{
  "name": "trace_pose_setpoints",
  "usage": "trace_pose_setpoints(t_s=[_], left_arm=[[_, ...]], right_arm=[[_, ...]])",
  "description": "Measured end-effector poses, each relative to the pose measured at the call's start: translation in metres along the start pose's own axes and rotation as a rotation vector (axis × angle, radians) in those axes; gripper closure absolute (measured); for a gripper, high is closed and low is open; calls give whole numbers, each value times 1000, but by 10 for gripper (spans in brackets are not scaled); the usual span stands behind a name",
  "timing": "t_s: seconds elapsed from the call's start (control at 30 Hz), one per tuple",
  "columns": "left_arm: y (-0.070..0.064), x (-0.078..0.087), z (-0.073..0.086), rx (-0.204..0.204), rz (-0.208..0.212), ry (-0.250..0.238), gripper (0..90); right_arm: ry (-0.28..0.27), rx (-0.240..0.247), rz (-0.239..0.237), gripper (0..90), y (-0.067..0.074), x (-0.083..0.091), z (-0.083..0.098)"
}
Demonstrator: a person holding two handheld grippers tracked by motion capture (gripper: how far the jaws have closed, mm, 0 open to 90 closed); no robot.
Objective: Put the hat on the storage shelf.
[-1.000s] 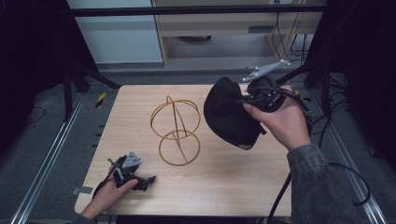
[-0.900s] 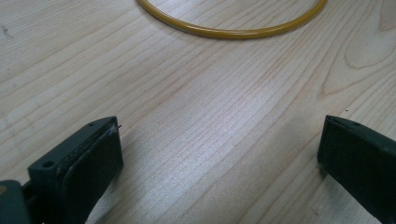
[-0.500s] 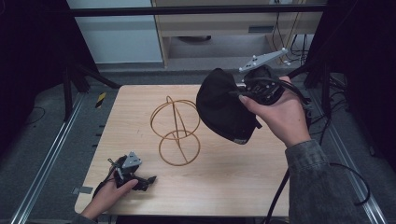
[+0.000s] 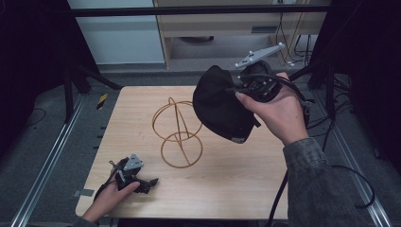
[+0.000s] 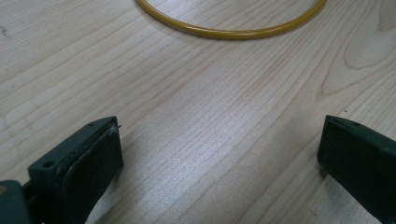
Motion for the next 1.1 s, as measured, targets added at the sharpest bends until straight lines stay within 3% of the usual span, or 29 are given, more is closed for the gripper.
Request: trace_pose_setpoints(t_s=[0.33,1.1], left_arm=[[-1,0,0,-2,1,-1,0],[-1,-1,-1,-3,4,-1,0]], right_arm=[[-31,28,-25,785,16,-6,-27],[-32,56,-90,784,40,-32,-51]])
Point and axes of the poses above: each handheld gripper's, and its own axes: x roughly backward along the jaws, z roughly out of its underside, y roughly to its left, the point moved 3 cm from there along -x, roughly forward along the jaws, and after that the axes turned 3 degrees about -z, right-handed, at the moved point
